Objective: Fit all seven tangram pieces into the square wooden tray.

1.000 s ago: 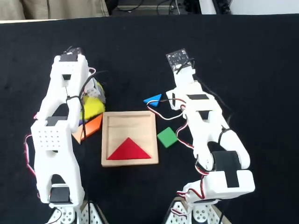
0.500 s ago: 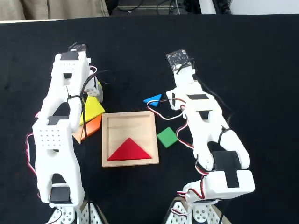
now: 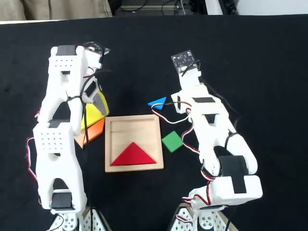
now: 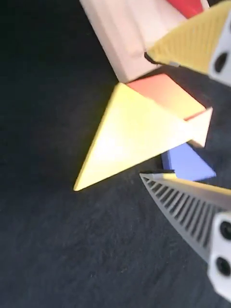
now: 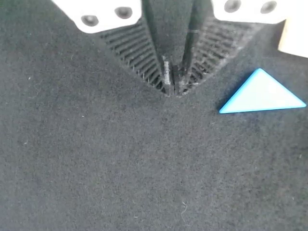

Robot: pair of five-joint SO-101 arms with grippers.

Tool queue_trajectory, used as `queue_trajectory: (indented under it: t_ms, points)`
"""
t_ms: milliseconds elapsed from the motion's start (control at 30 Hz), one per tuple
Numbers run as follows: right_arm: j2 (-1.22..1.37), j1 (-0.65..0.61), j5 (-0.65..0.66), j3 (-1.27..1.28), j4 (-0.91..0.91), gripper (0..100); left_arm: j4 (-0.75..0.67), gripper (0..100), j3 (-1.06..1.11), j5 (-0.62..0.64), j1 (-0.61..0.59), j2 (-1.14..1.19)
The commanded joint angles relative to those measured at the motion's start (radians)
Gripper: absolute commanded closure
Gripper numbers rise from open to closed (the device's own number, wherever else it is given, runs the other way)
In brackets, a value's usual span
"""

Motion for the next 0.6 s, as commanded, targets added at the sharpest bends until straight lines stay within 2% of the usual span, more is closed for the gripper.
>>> queue_trajectory:
  t_ms: [0,267,567]
  points:
    - [-0.008,-0.015,0.008,-0.041,-0.003,98.7,0.008,65,-0.056,-0.118,-0.041,-0.012]
    - [-0.008,-0.015,0.008,-0.041,-0.003,98.7,-0.091,68,0.093,-0.048,-0.013,-0.008]
    - [-0.008,-0.015,0.008,-0.039,-0.003,98.7,-0.158,67,0.104,-0.003,0.004,0.006]
